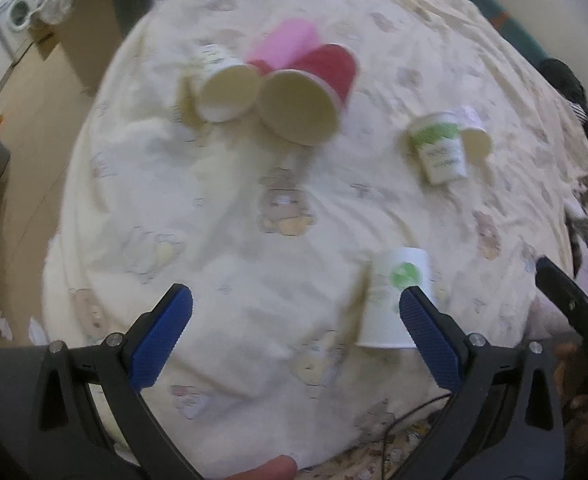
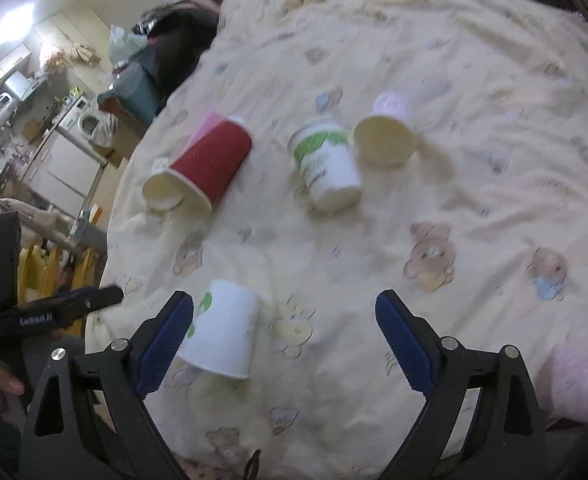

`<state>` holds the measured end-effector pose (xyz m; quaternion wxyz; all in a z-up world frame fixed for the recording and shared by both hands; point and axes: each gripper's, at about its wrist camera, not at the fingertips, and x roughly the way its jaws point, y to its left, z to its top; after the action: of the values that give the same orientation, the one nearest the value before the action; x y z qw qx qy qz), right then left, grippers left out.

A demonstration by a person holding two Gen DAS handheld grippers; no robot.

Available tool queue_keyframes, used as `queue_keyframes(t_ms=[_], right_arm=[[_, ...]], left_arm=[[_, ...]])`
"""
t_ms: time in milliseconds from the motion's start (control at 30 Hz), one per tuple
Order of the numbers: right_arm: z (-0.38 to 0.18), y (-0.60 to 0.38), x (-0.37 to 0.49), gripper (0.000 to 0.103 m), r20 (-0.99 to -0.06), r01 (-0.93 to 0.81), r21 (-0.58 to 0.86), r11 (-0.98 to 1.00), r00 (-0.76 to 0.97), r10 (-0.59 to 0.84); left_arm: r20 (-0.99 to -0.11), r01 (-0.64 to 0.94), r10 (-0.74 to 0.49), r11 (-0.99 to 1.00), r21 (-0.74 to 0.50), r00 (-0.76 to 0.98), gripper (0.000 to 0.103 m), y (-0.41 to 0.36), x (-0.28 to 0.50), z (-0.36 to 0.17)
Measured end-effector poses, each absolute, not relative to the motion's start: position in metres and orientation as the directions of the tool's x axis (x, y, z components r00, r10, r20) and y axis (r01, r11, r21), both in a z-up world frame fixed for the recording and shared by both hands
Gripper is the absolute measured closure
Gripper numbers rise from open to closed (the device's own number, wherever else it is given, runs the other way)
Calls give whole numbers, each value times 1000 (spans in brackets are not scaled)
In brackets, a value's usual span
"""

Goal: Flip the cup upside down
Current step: 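Carry the white cup with the right gripper toward the left gripper, then grasp the white cup with the left gripper while the right gripper releases it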

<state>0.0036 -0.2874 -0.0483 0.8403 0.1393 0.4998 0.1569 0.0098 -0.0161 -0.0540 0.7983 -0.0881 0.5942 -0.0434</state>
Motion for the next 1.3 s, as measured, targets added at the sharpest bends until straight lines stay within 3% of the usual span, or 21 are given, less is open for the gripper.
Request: queue_keyframes(t_ms=[133,200,367,767,833,900,933,1300], right_arm=[[-42,-296,3,8,-761,-103,398,911,517,391],[-39,-302,2,8,-759,-82,385,919,538,367],[-44,-315,1,8,-755,-40,433,900,530,387],[-46,-338,0,7,-729,29,529,848,526,437],[-47,-338,1,7,-734,31,530,848,517,440],[-49,-339,1,7,-740,39,527,849,512,436],[-50,-339,1,7,-741,40,529,848,510,437],[-57,-335,5,7,-757,39,529,848,473,451]], left_arm=[[-947,0,-184,982,-191,264,5,-41,15,-54],[-950,9,-186,982,-190,250,16,-53,21,-55],[-968,20,-205,979,-204,145,18,-84,38,-72],[-993,65,-117,991,-116,4,24,-132,57,-120],[-995,60,-103,993,-103,1,31,-132,59,-124],[-995,52,-102,993,-102,-9,48,-131,60,-127],[-994,49,-106,993,-106,-13,50,-130,60,-128],[-965,35,-221,975,-218,139,53,-85,55,-67]])
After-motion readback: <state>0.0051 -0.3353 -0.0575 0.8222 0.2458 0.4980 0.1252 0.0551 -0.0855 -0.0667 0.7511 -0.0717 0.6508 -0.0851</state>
